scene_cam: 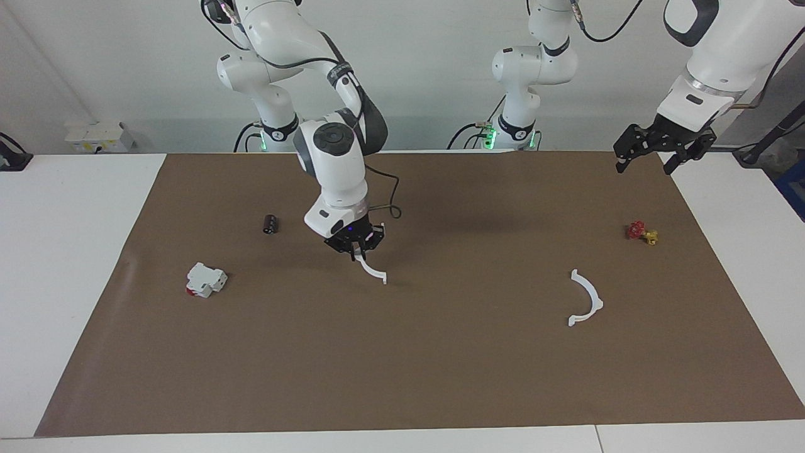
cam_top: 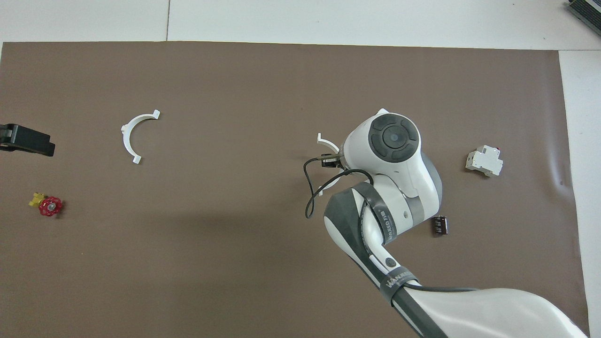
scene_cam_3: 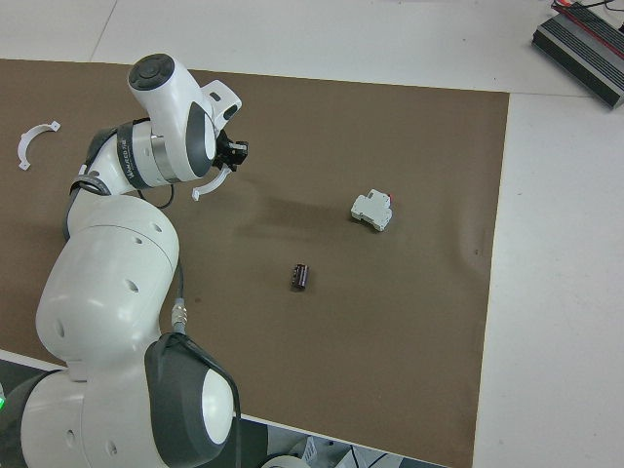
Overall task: Assemble drain pipe with both arms
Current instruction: 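Carry the clamp half with the right gripper toward the table center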
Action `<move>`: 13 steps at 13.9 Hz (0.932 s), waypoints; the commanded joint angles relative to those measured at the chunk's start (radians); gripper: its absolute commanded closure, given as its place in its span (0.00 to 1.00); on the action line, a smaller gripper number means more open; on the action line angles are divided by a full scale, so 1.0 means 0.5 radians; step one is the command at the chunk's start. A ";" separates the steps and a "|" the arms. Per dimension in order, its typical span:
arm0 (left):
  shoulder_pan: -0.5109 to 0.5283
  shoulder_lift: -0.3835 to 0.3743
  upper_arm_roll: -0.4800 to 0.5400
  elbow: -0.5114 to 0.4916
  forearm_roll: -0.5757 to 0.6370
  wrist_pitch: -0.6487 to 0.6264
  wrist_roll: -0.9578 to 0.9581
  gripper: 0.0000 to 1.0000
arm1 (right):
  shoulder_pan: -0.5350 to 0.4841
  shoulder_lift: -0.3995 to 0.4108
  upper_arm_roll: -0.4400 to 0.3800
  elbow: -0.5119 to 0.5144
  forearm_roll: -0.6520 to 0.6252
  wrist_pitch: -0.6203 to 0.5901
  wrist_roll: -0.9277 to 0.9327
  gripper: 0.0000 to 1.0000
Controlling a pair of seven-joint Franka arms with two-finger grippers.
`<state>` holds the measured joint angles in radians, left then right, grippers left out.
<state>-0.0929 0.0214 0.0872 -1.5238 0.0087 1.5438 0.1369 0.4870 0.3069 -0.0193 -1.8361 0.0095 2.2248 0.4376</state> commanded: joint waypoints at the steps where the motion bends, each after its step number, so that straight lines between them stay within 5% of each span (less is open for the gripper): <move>1: 0.017 -0.086 -0.009 -0.158 -0.033 0.124 0.027 0.00 | 0.093 0.082 -0.004 -0.016 -0.050 0.112 0.161 1.00; 7: 0.023 -0.046 -0.009 -0.330 -0.036 0.421 0.033 0.00 | 0.201 0.220 -0.004 -0.019 -0.099 0.339 0.220 1.00; 13: 0.017 0.221 -0.009 -0.441 -0.042 0.805 0.033 0.00 | 0.210 0.264 -0.001 -0.034 -0.132 0.425 0.275 1.00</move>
<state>-0.0929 0.0944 0.0866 -1.7316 0.0078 1.8886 0.1370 0.5879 0.4412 -0.0198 -1.8433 -0.0269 2.4143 0.5498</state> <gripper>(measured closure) 0.000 0.793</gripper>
